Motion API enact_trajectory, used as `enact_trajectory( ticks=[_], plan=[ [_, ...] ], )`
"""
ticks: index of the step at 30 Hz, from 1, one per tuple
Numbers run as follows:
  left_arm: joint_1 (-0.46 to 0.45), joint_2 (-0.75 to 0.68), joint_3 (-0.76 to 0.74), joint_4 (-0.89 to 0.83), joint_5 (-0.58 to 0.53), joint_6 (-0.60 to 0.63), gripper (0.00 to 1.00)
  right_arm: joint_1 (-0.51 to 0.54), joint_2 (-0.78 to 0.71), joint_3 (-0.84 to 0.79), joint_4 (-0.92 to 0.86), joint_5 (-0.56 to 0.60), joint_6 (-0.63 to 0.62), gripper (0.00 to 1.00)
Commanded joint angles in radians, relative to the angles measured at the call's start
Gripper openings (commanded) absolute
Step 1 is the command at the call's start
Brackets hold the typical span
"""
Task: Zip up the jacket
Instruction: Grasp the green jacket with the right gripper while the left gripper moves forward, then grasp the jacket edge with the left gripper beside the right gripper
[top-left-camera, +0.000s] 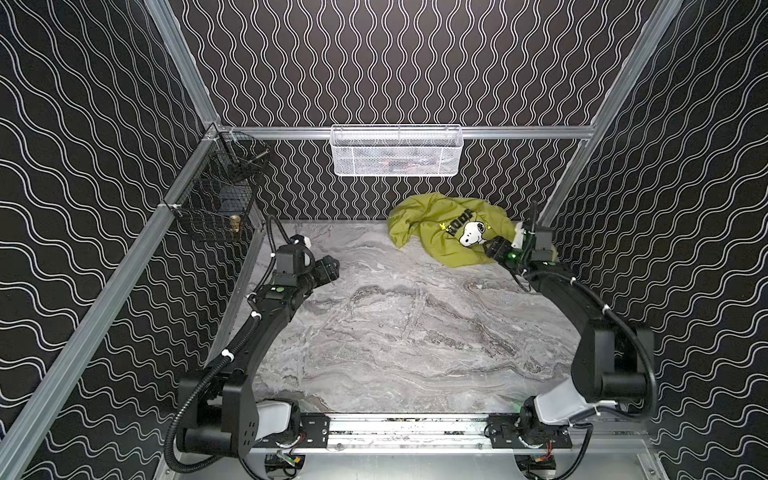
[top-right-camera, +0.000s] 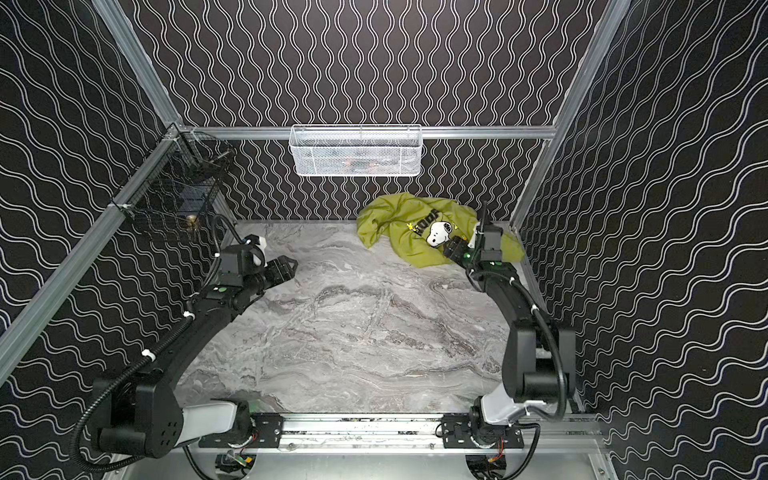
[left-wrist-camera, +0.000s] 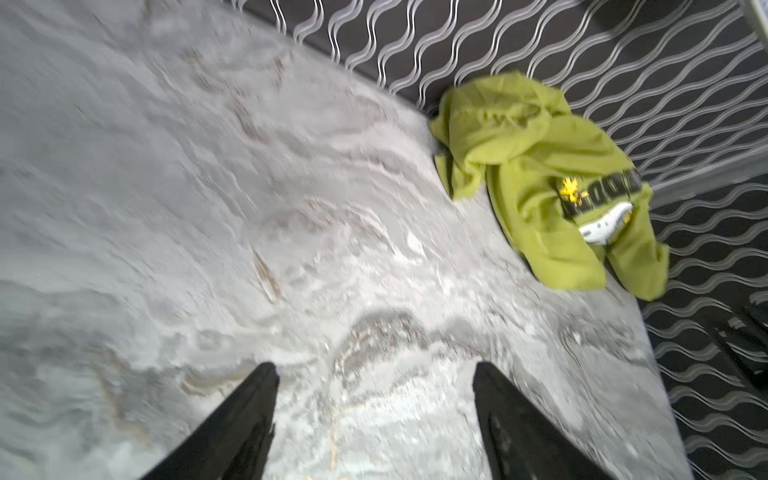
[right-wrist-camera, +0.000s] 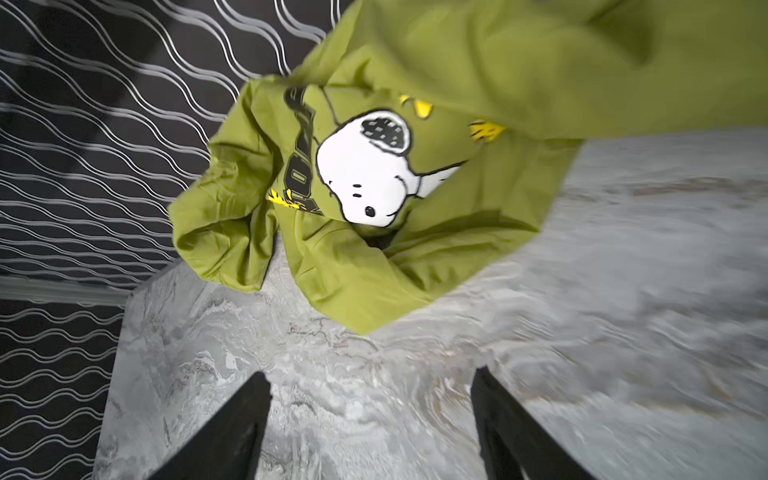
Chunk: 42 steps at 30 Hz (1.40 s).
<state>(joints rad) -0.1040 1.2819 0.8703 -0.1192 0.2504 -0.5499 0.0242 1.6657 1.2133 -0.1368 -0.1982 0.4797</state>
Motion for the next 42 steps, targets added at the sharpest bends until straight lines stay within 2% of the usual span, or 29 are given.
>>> enact_trajectory(
  ticks=[1,7,12,13,14,17,20,22,29,35,40,42],
  plan=[
    [0.001,-0.023,-0.058,0.060,0.140,-0.060,0.77,0.028,0.131,0.123,-0.128,0.051,-0.026,0.81],
    [0.001,-0.078,-0.171,0.059,0.183,-0.070,0.73,0.079,0.424,0.414,-0.241,0.169,-0.051,0.82],
    [0.001,-0.122,-0.220,0.043,0.207,-0.075,0.74,0.111,0.589,0.586,-0.296,0.240,-0.066,0.82],
    [0.001,-0.131,-0.225,0.041,0.207,-0.073,0.74,0.113,0.615,0.612,-0.304,0.238,-0.069,0.78],
    [0.001,-0.136,-0.227,0.037,0.208,-0.073,0.74,0.115,0.635,0.629,-0.307,0.226,-0.073,0.69],
    [0.001,-0.138,-0.212,0.016,0.204,-0.060,0.73,0.129,0.663,0.655,-0.316,0.177,-0.087,0.36],
    [0.001,-0.124,-0.186,-0.007,0.182,-0.054,0.70,0.168,0.611,0.579,-0.260,0.130,-0.116,0.12],
    [0.001,-0.103,-0.168,-0.017,0.169,-0.052,0.68,0.198,0.558,0.506,-0.215,0.104,-0.132,0.00],
    [0.001,-0.011,-0.098,-0.027,0.136,-0.051,0.65,0.329,0.418,0.322,-0.183,-0.019,-0.190,0.00],
    [0.000,0.054,-0.063,-0.009,0.117,-0.058,0.69,0.430,0.241,0.078,-0.116,-0.101,-0.202,0.00],
    [0.001,0.114,-0.035,0.014,0.129,-0.069,0.71,0.467,0.028,-0.168,-0.068,-0.126,-0.176,0.00],
    [0.001,0.132,-0.028,0.024,0.133,-0.075,0.72,0.459,-0.072,-0.271,-0.062,-0.089,-0.158,0.00]
  ],
)
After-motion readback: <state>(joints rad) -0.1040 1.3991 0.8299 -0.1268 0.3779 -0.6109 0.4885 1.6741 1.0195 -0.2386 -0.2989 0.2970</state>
